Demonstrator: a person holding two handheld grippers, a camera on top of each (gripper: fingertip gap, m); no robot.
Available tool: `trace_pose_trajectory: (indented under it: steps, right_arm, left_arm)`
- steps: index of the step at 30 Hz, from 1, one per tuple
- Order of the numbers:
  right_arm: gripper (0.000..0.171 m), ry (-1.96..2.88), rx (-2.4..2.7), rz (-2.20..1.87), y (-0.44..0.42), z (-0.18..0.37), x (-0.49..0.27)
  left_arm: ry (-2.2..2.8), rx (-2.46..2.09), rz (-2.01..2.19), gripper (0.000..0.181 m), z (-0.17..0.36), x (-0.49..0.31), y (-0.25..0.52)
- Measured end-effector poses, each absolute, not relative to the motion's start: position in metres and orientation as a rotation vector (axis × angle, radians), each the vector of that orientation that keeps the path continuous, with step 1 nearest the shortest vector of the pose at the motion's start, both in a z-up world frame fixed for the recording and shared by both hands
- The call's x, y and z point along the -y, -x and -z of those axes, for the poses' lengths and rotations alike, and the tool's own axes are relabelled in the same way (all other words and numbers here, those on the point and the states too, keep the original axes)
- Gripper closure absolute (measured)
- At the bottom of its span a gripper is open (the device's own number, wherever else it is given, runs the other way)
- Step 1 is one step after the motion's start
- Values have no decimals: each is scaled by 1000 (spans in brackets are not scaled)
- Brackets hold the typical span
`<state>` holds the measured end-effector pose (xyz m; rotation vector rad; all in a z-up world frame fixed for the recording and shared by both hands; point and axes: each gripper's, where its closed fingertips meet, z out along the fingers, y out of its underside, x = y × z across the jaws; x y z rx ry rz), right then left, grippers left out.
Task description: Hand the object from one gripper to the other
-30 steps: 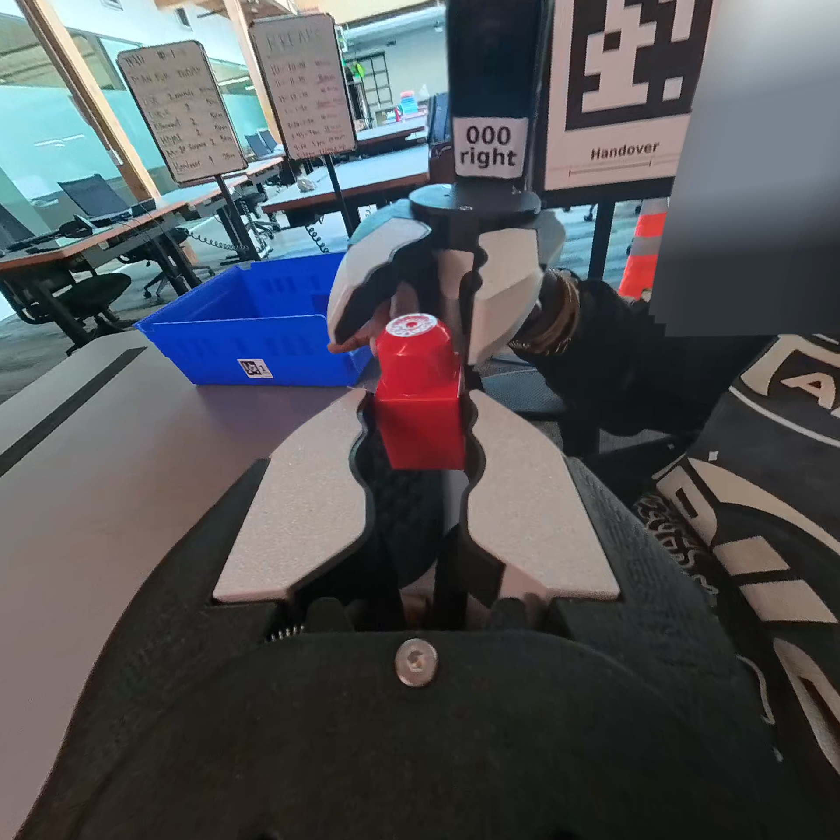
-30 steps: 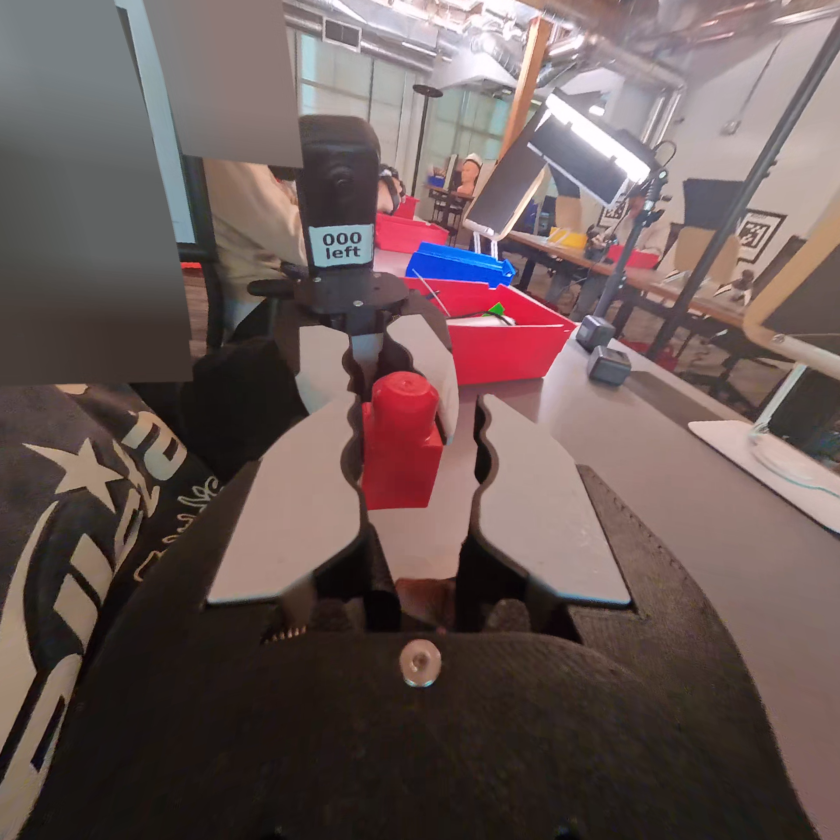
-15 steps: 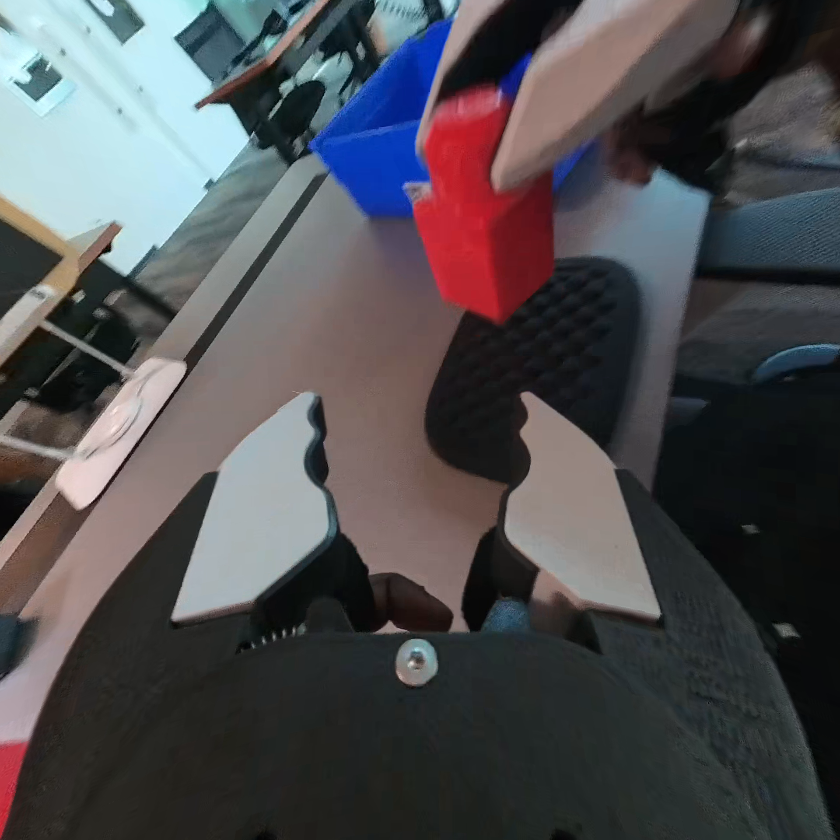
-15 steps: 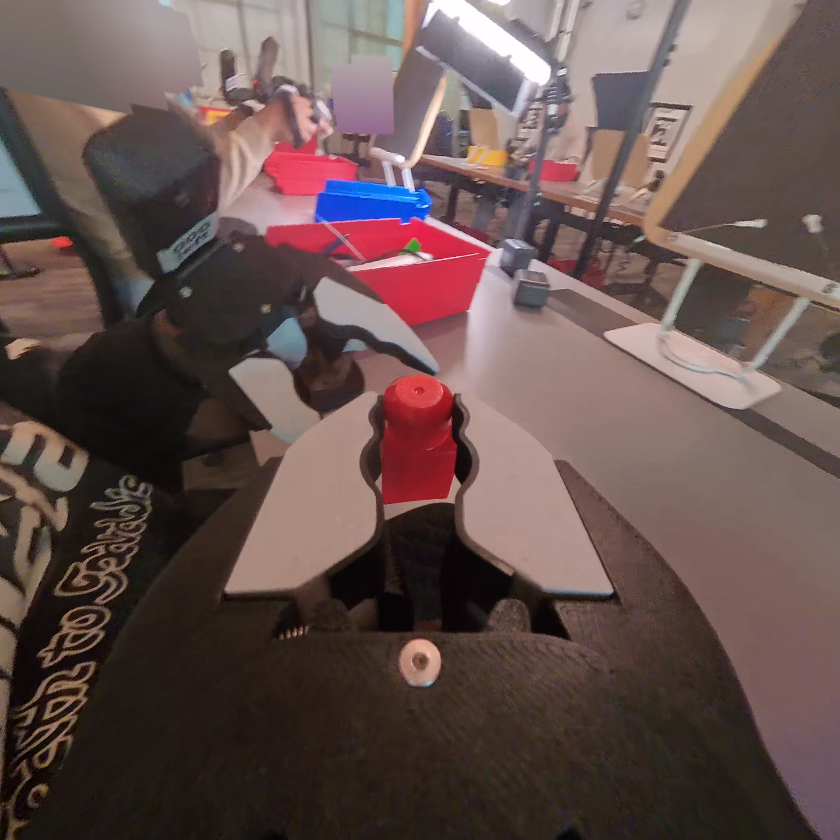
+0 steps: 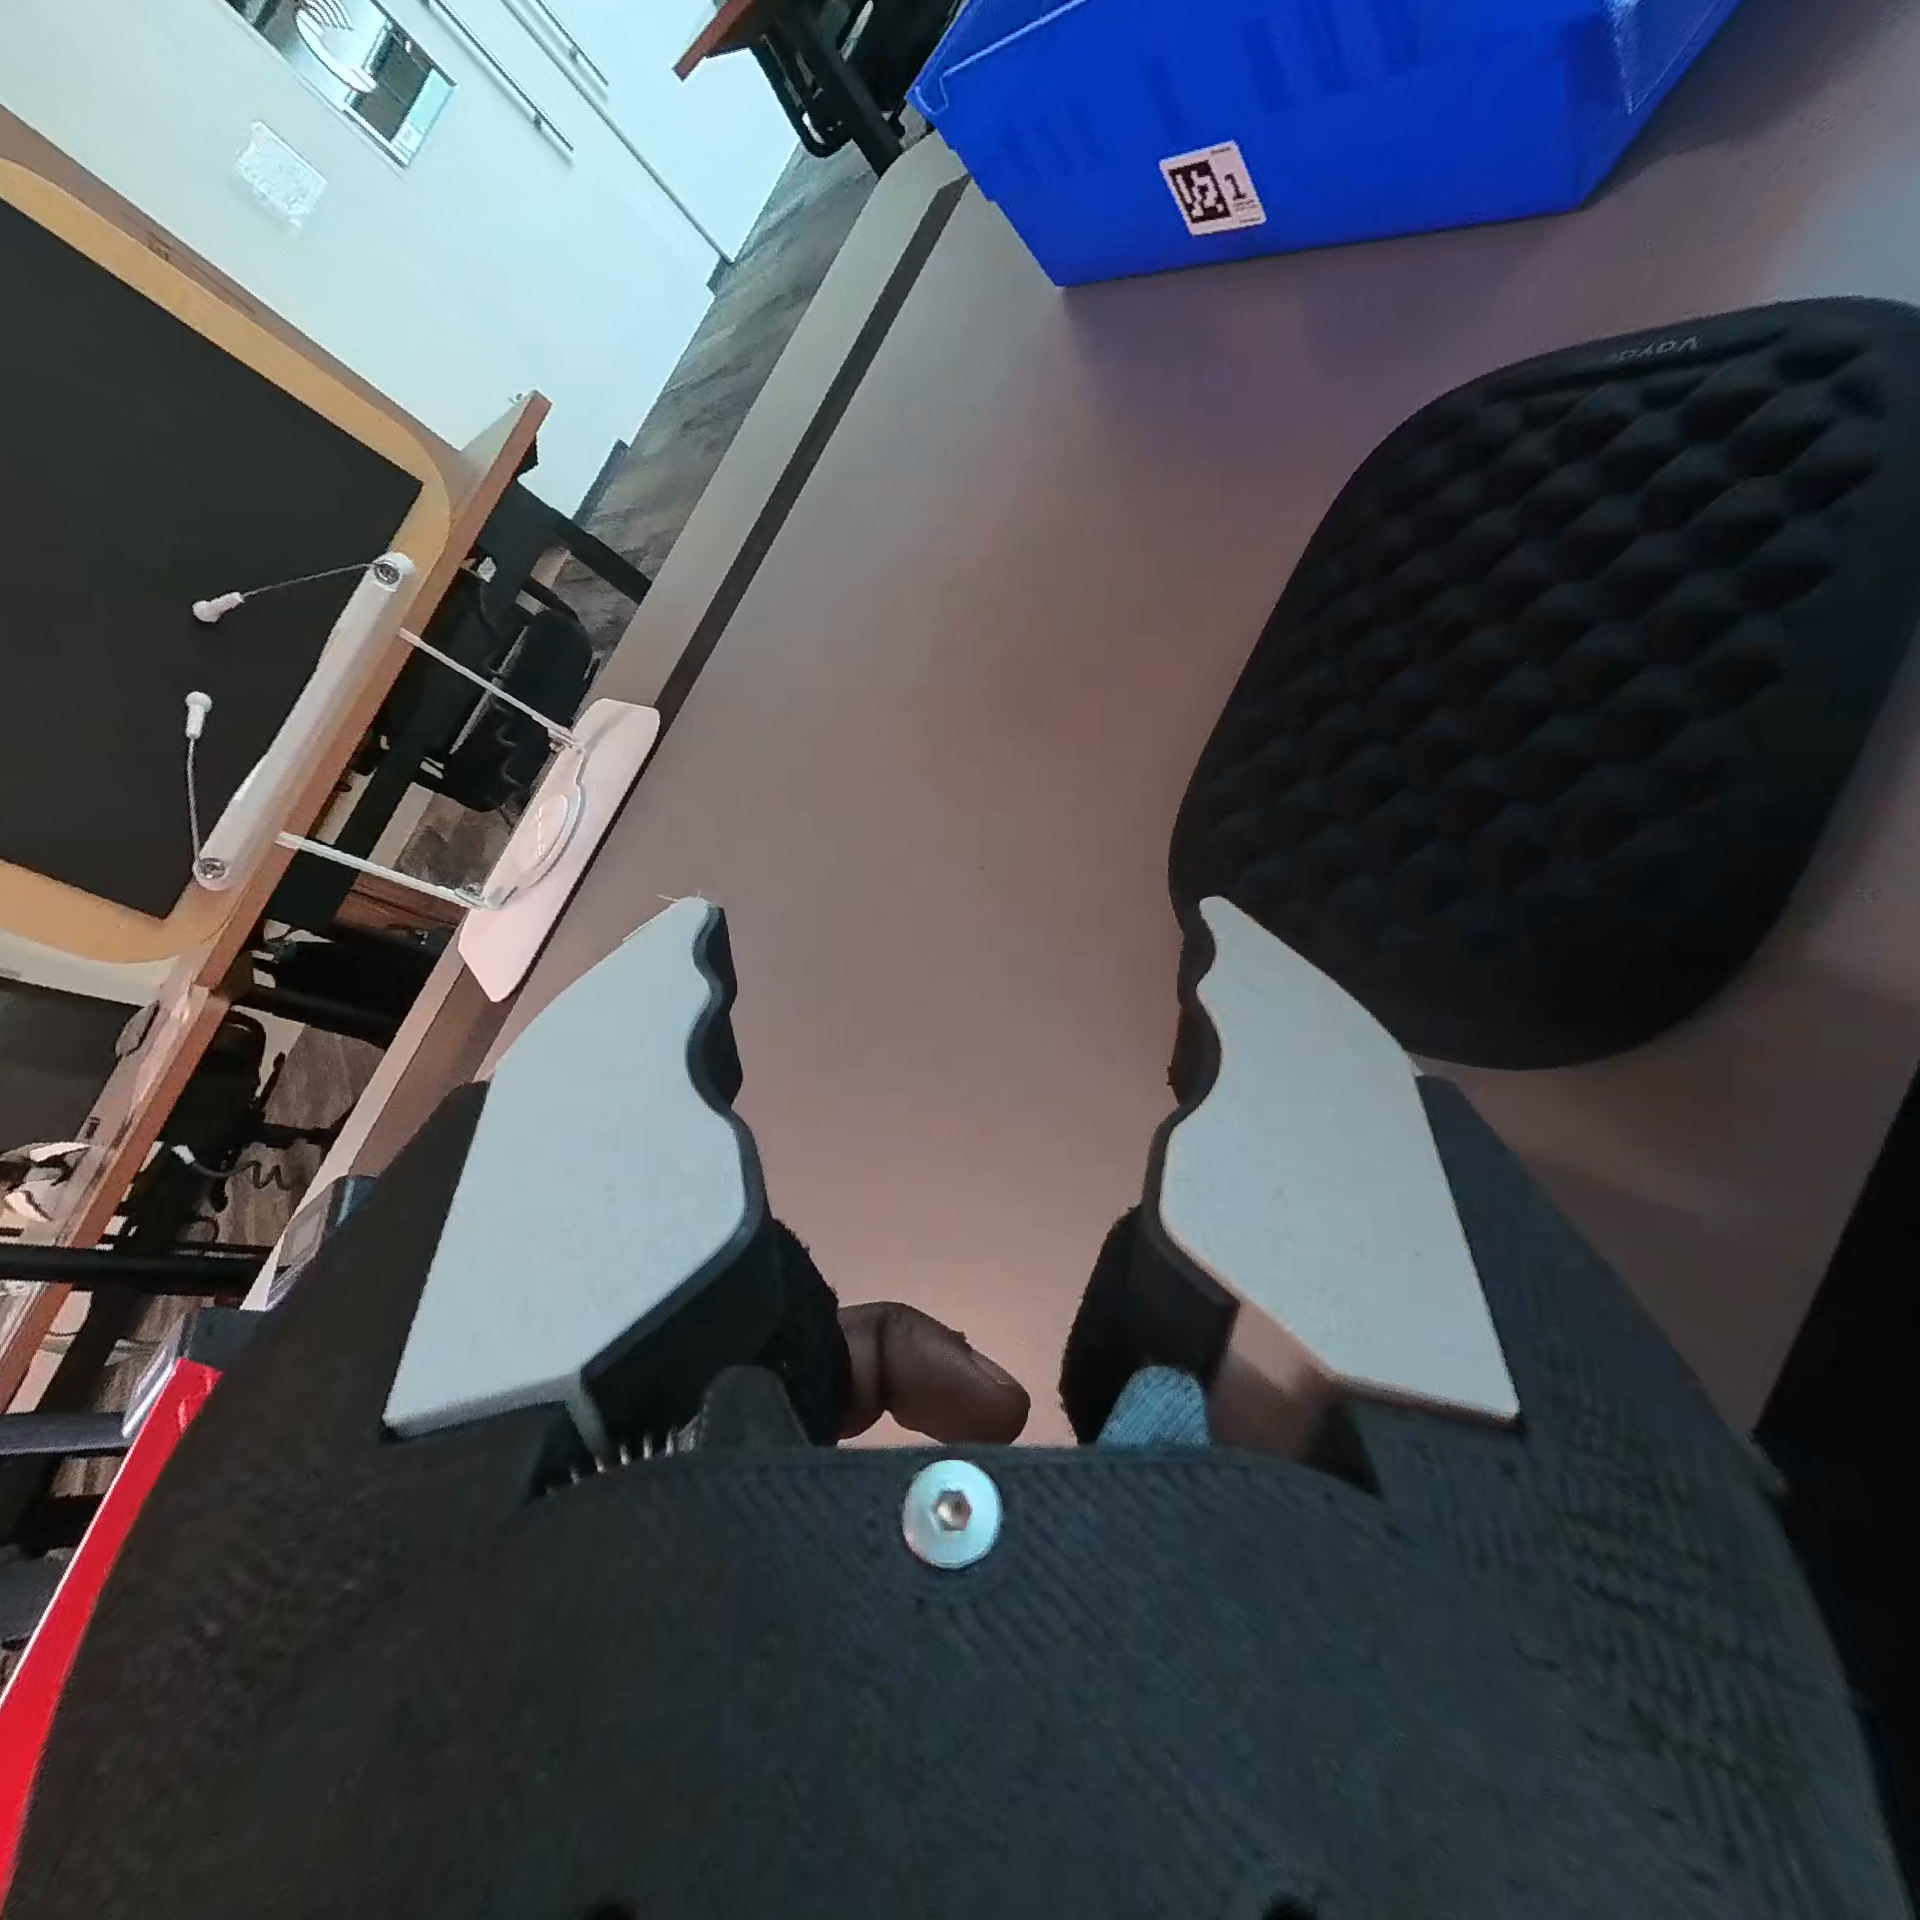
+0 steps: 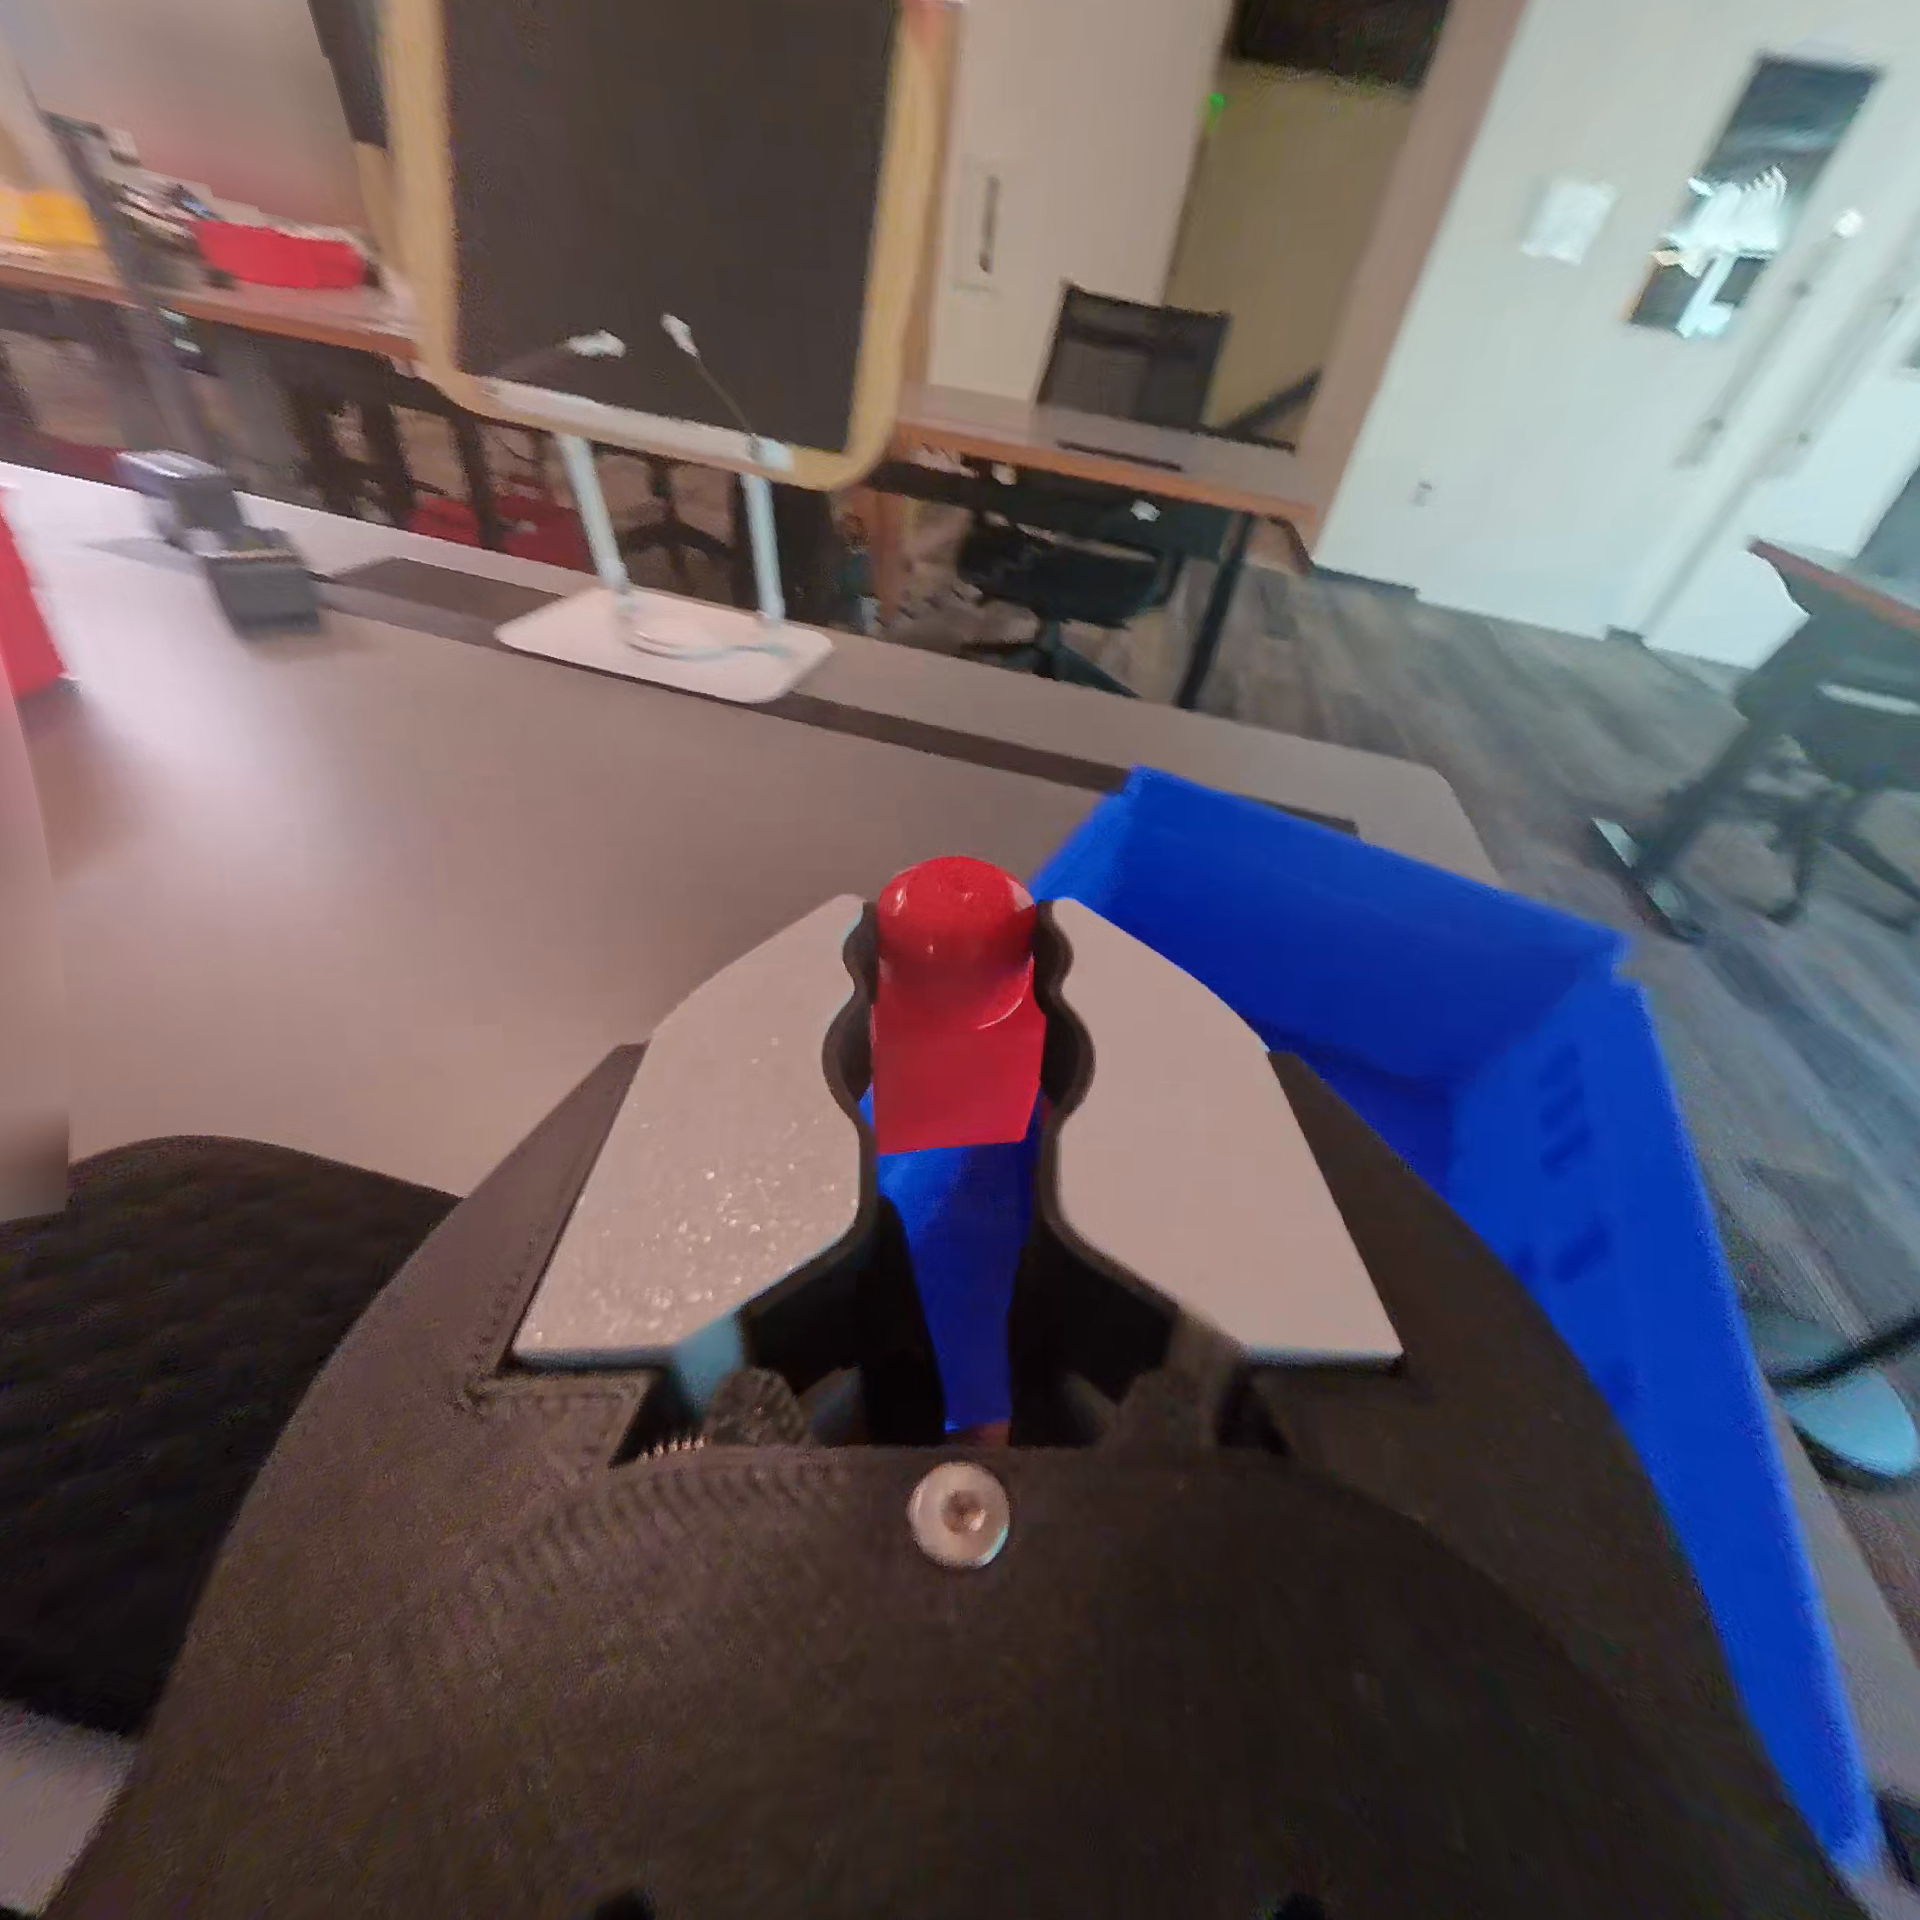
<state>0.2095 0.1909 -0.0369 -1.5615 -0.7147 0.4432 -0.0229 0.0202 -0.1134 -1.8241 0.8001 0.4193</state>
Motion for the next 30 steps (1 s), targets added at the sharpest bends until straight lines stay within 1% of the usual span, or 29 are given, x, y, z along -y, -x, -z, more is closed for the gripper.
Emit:
trace_pose_trajectory:
  steps: [7,20,27,30]
  right_arm:
    - [142,1767,617,-273,-260,76,-231]
    - [142,2083,597,-53,-302,144,-256]
    - [141,2190,607,-18,-315,168,-259]
    - [140,2189,604,-41,-314,168,-259]
  left_arm:
    - [1822,-795,-434,100,113,-21,26]
    - [1821,-793,-445,101,112,-20,28]
    - [1818,-797,-462,102,112,-20,30]
    - [1827,-791,-455,102,113,-20,30]
